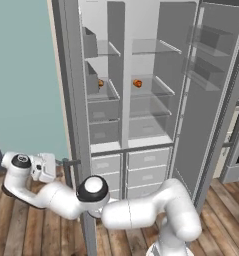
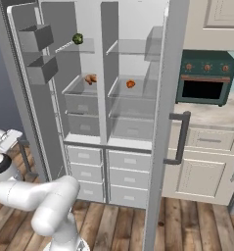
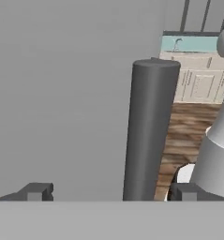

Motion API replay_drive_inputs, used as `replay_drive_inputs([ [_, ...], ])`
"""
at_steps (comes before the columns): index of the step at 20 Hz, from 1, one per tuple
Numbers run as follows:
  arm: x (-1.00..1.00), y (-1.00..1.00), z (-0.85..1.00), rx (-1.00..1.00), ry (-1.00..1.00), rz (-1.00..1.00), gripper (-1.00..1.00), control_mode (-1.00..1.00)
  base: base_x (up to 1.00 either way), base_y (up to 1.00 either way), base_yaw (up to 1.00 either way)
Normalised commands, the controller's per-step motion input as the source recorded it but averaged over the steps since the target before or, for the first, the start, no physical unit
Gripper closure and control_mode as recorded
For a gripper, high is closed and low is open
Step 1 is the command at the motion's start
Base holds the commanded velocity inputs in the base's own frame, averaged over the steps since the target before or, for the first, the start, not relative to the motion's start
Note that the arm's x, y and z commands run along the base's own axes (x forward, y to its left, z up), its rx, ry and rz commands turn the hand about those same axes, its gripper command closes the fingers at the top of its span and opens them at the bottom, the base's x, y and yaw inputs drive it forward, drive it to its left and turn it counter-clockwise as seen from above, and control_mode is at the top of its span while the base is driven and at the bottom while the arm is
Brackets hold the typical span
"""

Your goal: There's a chicken drumstick in the fridge that needs to be moved to the freezer for freezing. Pick up the chicken drumstick from the fridge, place it on any shelf in the freezer, and close the fridge and freezer doors when done.

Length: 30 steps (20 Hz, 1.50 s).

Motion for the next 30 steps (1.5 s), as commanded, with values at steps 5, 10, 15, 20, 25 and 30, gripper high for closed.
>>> replay_drive_inputs([
  [5, 0.03, -0.41, 0.00, -0.03, 0.08, 0.00, -1.00, -1.00, 0.00, 0.00, 0.00],
  [10, -0.05, -0.39, 0.00, -0.03, 0.05, 0.00, -1.00, -1.00, 0.00, 0.00, 0.00],
  [15, -0.21, -0.50, 0.00, -0.01, 0.06, 0.00, -1.00, -1.00, 0.00, 0.00, 0.00],
  [20, -0.38, -0.81, 0.00, 0.00, 0.07, 0.05, -1.00, -1.00, 0.00, 0.00, 0.00],
  [25, -0.67, -0.76, 0.04, 0.00, 0.09, 0.14, -1.00, -1.00, 0.00, 0.00, 0.00],
  [30, -0.76, -0.82, 0.08, 0.00, 0.04, 0.17, -1.00, -1.00, 0.00, 0.00, 0.00],
])
